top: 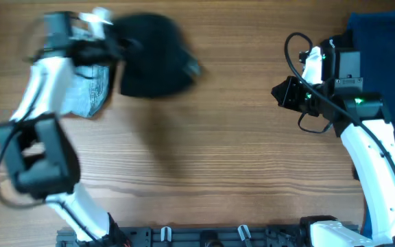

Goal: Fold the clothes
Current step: 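Carry the folded pants with the left gripper onto the jeans at upper left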

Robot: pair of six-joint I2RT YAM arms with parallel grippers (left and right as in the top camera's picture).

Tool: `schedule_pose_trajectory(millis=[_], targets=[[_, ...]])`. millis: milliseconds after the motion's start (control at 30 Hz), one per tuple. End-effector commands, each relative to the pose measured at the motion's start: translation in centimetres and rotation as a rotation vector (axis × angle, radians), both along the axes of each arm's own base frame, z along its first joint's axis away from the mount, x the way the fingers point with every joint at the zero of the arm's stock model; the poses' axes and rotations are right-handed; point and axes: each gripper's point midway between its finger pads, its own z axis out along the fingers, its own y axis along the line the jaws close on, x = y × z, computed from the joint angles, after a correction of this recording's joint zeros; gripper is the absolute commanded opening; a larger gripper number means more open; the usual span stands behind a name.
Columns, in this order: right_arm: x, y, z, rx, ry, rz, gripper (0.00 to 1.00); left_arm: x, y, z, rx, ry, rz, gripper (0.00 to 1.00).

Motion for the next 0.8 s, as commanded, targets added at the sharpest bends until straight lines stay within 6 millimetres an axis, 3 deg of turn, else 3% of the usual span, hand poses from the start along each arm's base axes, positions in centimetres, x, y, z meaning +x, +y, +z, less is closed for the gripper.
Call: schedule_pose_trajectory(millis=[0,67,100,200,367,433,467,567,667,767], targets=[[0.4,0.0,0.5,0.02,-0.001,-0.032,0.12,-0.1,7.1,1.6,0.027,0.006,0.178,0.04],[0.3,0.0,0.5,0.02,0.0,-0.032,0.12,-0.5,11.0,-0.6,0.095,0.084,0.297,0.04],[0.3,0.0,0.5,0.02,0.0,-0.032,0.12,-1.4,14.2,-2.3,0.171,0.142,0.38,0.04],[0.5,0.0,0.6,0.022,-0.006,-0.033,0.12,-3.8,17.6,-5.4,0.284,0.287,0.477,0.04],[0.7,0.0,0.8,0.038,-0.01,-0.055,0.12,-8.1,21.3,-9.1,0.473,0.534,0.601,0.04],[0.7,0.0,0.8,0.038,-0.008,-0.055,0.12,-9.2,21.8,-9.5,0.484,0.582,0.613,0.23],[0.6,0.1,0.8,0.043,-0.006,-0.05,0.12,-9.8,22.0,-9.7,0.483,0.608,0.619,0.57],[0.6,0.5,0.9,0.061,-0.007,-0.036,0.12,-11.6,23.2,-9.8,0.482,0.669,0.653,0.83],[0.6,0.5,0.9,0.059,-0.007,-0.033,0.12,-12.5,24.2,-8.4,0.451,0.676,0.716,0.88],[0.5,0.6,0.9,0.062,-0.006,-0.031,0.12,-13.3,25.1,-3.6,0.474,0.56,0.777,0.92]])
